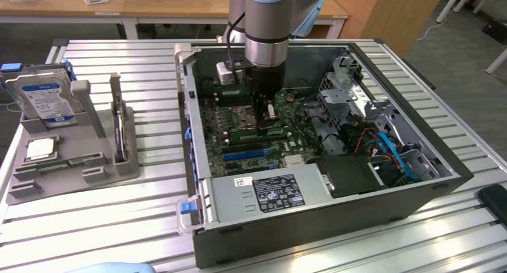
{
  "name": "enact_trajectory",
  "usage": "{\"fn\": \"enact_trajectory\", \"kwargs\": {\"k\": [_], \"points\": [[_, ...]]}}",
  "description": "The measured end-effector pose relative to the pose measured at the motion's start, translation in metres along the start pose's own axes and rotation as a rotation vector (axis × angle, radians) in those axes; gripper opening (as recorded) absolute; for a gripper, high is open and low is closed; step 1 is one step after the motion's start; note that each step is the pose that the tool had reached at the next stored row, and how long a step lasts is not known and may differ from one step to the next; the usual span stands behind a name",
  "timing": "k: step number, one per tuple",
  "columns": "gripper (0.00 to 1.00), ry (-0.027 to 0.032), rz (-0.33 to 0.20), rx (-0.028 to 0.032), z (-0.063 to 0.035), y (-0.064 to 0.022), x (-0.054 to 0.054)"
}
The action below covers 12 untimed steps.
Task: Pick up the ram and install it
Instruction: 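Insert the ram into the slot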
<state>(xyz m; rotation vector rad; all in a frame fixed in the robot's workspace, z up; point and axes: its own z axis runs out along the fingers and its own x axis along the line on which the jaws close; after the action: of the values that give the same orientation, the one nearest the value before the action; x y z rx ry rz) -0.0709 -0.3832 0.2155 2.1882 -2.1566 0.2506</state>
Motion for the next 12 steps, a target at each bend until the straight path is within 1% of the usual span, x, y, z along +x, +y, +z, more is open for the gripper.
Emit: {"fn": "enact_trajectory", "kwargs": {"k": [1,2,3,4,5,6,7,8,12], "points": [[0.13,-0.0001,0.0,0.0002,0.0,0.0,0.0],[0.14,-0.0016,0.0,0.0024,0.0007,-0.0005,-0.0003],[0.14,-0.0013,0.0,0.0012,0.0006,-0.0004,-0.0003],[0.19,-0.0008,0.0,0.0005,0.0003,-0.0003,-0.0002],[0.19,0.0,0.0,0.0,0.0,-0.0001,0.0],[0.25,0.0001,0.0,0.0,0.0,0.0,0.0],[0.25,0.0001,0.0,0.0,0.0,0.0,0.0],[0.32,0.0,0.0,0.0,0.0,0.0,0.0],[0.32,0.0001,0.0,-0.0001,-0.0023,-0.0002,0.0004]]}}
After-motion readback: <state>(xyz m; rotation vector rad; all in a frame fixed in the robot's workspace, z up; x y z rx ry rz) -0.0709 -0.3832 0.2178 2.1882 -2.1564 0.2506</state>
